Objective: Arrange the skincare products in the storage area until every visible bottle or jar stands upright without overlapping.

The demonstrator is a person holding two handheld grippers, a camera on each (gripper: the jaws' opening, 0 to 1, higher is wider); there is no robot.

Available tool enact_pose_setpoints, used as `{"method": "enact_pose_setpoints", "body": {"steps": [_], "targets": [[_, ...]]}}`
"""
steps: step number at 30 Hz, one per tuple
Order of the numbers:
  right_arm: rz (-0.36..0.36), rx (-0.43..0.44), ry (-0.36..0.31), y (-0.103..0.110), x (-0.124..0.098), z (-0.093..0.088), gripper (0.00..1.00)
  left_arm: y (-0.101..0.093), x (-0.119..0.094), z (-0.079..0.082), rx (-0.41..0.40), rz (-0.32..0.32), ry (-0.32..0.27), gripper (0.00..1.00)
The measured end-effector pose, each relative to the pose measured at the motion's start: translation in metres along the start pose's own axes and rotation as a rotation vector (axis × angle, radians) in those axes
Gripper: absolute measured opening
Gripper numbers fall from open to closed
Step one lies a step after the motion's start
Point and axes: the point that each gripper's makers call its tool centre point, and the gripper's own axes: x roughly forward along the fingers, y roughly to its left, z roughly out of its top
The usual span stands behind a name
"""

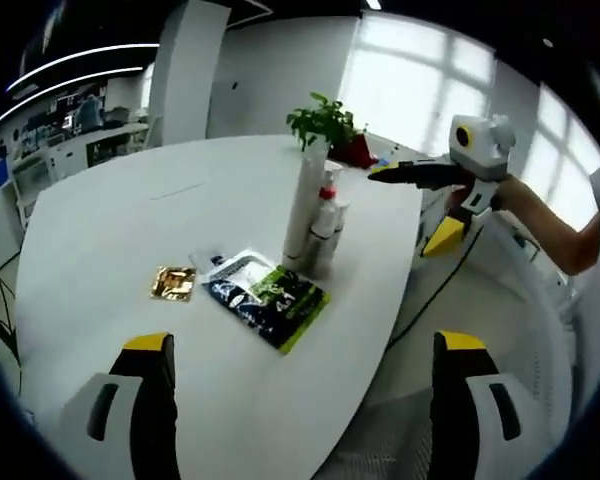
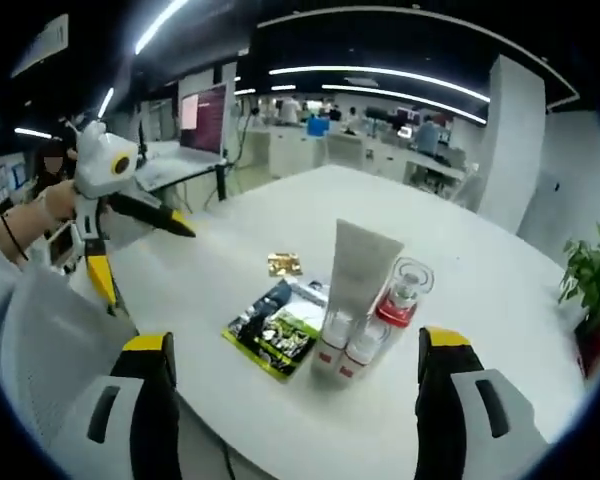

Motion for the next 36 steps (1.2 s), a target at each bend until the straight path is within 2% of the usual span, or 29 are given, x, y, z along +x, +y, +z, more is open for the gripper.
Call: {"method": "enact_pose_setpoints", "body": {"steps": [5, 14, 17, 23, 29, 36], "targets": [[-0.037, -0.031, -0.04, -0.017, -0.001, 0.02, 0.99, 0.003, 0.0, -0.002, -0.014, 0.004, -0.003, 0.99], [-0.039, -0.085, -0.028, -0.035, 0.001, 0.045, 0.99, 0.012, 0.005, -0.003, -0.04, 0.014, 0.001, 0.99], [-0.013, -0.072, -0.027, -0.039, 0.005, 0.054, 0.99, 0.014, 0.008, 0.0, -0.043, 0.012, -0.002, 0.99], [-0.008, -0.118, -0.011, -0.053, 0.015, 0.066, 0.99, 0.02, 0.015, 0.005, -0.055, 0.014, -0.005, 0.99], [0.029, -0.116, -0.031, -0.062, 0.027, 0.086, 0.99, 0.027, 0.02, 0.009, -0.061, 0.015, 0.0, 0.99], [0.074, -0.128, -0.018, -0.067, 0.043, 0.099, 0.92, 0.029, 0.029, 0.009, -0.048, 0.001, 0.025, 0.99]]}}
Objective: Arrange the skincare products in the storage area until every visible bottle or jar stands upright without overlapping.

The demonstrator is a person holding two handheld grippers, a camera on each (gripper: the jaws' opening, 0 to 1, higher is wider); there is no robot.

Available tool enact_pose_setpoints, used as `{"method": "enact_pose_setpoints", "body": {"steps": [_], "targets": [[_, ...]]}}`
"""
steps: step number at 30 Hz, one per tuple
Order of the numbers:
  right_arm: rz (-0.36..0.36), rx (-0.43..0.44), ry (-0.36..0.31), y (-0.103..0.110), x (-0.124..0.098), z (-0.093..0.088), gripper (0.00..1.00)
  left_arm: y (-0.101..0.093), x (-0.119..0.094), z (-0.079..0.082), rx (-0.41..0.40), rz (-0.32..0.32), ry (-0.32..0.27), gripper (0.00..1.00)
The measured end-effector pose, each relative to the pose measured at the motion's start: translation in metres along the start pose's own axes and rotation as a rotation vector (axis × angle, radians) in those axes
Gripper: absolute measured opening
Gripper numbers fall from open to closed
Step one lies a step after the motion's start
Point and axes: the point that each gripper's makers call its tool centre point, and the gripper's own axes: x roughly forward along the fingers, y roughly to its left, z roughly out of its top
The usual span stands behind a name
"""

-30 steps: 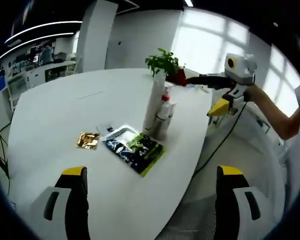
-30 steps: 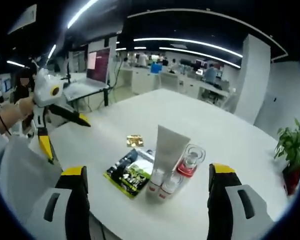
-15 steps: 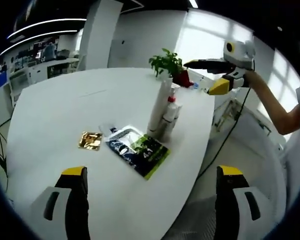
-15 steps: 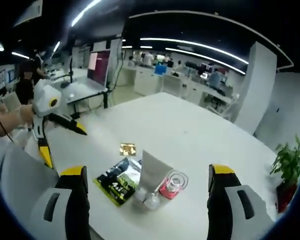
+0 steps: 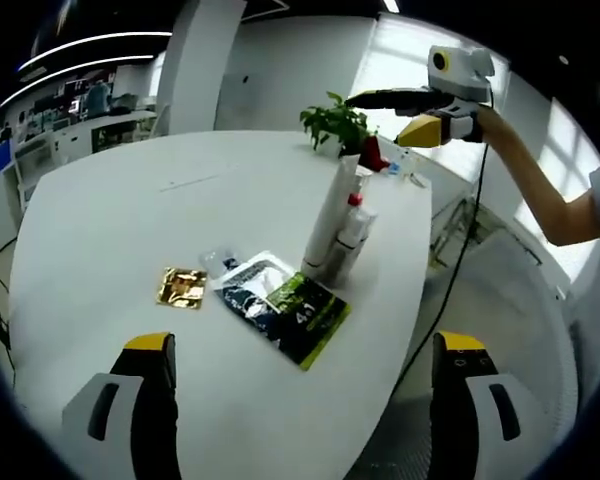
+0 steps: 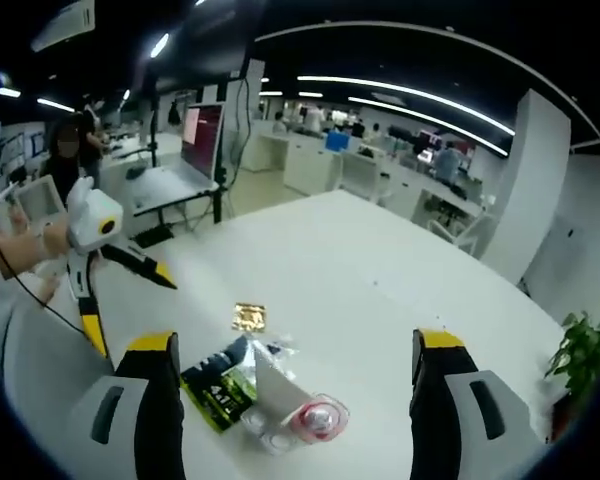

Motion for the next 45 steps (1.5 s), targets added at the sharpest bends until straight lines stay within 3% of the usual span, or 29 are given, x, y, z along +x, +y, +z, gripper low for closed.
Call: {"method": "enact_pose_setpoints", "body": {"steps": [8, 15, 20, 28, 36, 45], "targets": [[0.055, 0.006, -0.006, -0.008, 0.021, 0.018, 0.84, 0.002, 0.006, -0.001, 0.006, -0.012, 0.02, 0.99], [0.089, -0.005, 0.02, -0.01, 0.045, 0.021, 0.74, 0.005, 0.009, -0.002, -0.001, -0.018, 0.027, 0.99], [0.121, 0.002, 0.031, -0.012, 0.062, 0.024, 0.61, 0.009, 0.011, -0.002, -0.009, -0.02, 0.026, 0.98], [0.188, -0.027, 0.123, -0.012, 0.093, 0.008, 0.48, 0.015, 0.018, -0.001, -0.019, -0.023, 0.028, 0.97], [0.248, -0.041, 0.214, -0.007, 0.116, -0.016, 0.46, 0.022, 0.024, -0.001, -0.035, -0.032, 0.037, 0.93], [0.275, -0.053, 0.296, -0.009, 0.123, -0.049, 0.43, 0.031, 0.034, -0.002, -0.05, -0.039, 0.055, 0.91]]}}
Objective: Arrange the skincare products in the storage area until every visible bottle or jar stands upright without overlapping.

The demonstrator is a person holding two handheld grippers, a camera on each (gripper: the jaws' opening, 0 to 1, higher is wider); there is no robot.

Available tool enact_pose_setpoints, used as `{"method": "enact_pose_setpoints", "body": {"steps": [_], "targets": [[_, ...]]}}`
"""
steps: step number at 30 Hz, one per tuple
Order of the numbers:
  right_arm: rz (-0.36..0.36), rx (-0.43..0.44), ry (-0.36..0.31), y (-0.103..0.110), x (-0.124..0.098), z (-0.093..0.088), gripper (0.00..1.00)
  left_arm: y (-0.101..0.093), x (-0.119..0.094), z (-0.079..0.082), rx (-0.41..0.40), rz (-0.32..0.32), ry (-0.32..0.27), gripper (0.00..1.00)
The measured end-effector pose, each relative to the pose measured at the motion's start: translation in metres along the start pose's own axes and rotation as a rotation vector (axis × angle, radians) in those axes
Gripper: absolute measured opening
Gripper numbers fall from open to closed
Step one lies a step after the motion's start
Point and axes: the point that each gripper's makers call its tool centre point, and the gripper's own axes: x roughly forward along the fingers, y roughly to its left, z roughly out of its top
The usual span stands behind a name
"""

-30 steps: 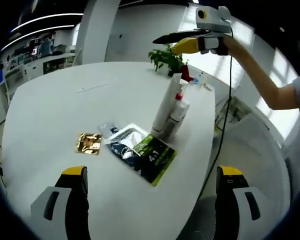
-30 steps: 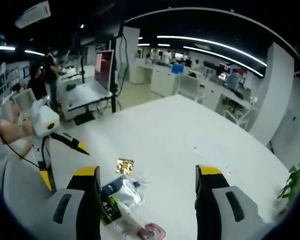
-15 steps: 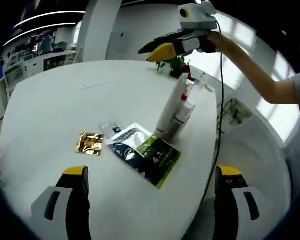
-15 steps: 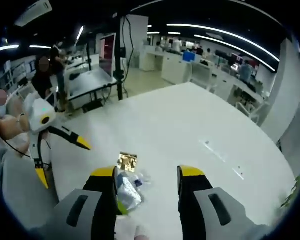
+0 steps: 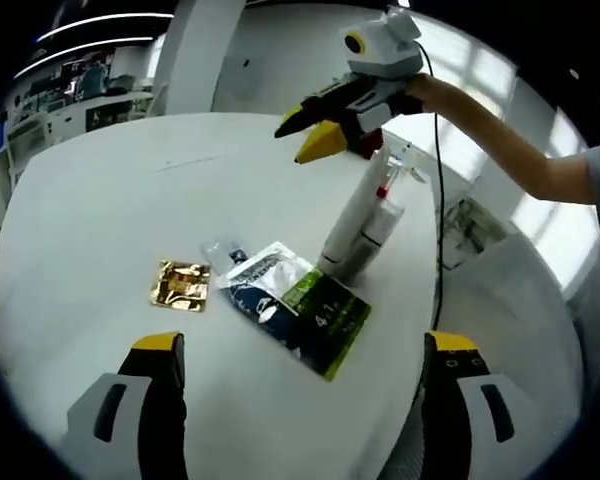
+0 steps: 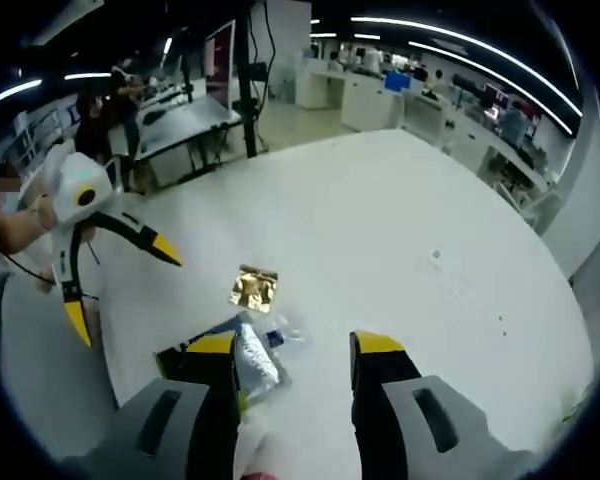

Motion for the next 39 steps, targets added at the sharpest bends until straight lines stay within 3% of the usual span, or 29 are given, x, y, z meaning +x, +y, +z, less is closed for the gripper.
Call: {"method": "enact_pose_setpoints", "body": {"steps": [8, 18, 26, 30, 36, 39], "targets": [[0.055, -0.023, 0.005, -0.002, 0.014, -0.016, 0.37, 0.002, 0.011, -0.001, -0.008, -0.02, 0.017, 0.88], [0.122, -0.017, 0.005, -0.01, 0.036, -0.044, 0.32, 0.009, 0.023, -0.003, -0.026, -0.037, 0.047, 0.75], [0.158, -0.022, 0.038, -0.009, 0.055, -0.062, 0.31, 0.019, 0.044, 0.011, 0.026, -0.039, 0.047, 0.69], [0.175, -0.028, 0.009, -0.009, 0.061, -0.063, 0.3, 0.023, 0.055, 0.02, 0.034, -0.036, 0.03, 0.66], [0.193, -0.039, 0.005, -0.009, 0.066, -0.069, 0.3, 0.042, 0.066, 0.03, 0.051, 0.006, 0.016, 0.65], [0.195, -0.047, 0.014, -0.011, 0.07, -0.073, 0.29, 0.055, 0.071, 0.031, 0.05, 0.05, 0.018, 0.6]]}}
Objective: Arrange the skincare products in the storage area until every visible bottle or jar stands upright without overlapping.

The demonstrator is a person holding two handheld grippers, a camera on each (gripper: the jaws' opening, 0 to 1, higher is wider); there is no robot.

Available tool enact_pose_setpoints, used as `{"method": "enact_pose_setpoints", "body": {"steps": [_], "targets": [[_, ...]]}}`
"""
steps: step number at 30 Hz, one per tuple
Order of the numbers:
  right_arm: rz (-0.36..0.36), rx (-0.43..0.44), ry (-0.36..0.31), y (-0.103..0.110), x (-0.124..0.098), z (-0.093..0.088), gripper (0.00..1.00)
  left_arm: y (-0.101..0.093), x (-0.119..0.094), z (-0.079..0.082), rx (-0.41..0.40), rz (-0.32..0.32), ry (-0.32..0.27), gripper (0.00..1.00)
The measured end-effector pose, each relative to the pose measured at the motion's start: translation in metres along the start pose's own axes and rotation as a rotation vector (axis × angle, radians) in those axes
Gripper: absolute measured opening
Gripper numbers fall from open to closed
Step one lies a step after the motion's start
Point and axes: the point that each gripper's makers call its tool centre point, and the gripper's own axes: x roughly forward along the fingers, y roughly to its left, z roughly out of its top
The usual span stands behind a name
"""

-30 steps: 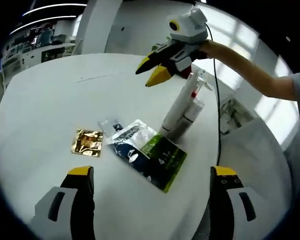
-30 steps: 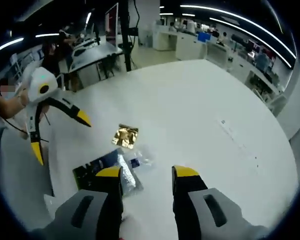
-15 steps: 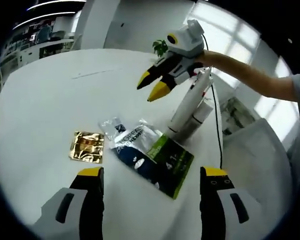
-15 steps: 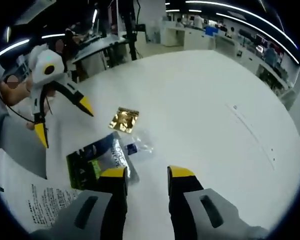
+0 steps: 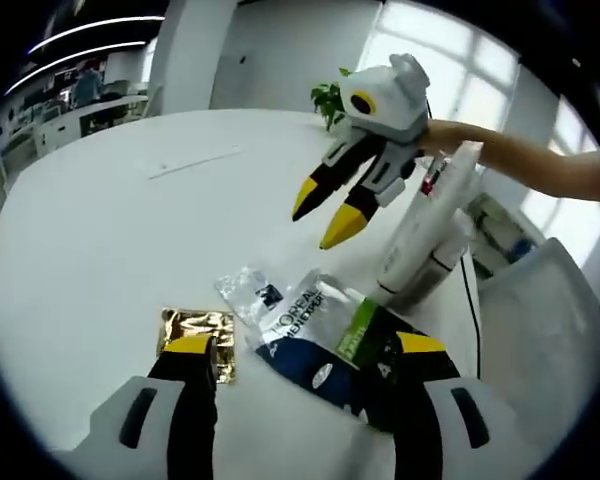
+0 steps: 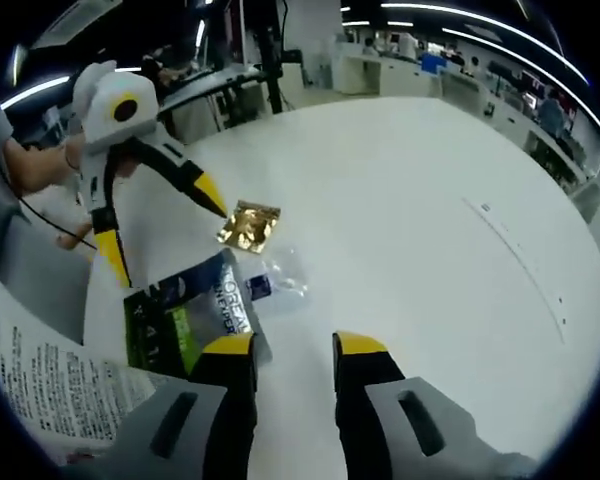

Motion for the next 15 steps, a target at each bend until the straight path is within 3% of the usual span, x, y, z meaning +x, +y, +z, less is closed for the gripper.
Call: {"method": "enact_pose_setpoints", "body": {"steps": [5, 9, 15], "targets": [[0.022, 0.011, -0.042, -0.001, 0.003, 0.004, 0.28, 0.018, 0.008, 0.014, 0.006, 0.067, -0.029, 0.51], [0.025, 0.0, -0.036, 0.001, 0.008, 0.004, 0.27, 0.035, 0.016, 0.021, 0.013, 0.139, -0.044, 0.41], [0.052, 0.001, -0.052, 0.006, 0.015, 0.006, 0.27, 0.056, 0.034, 0.018, 0.046, 0.192, -0.01, 0.41]]}}
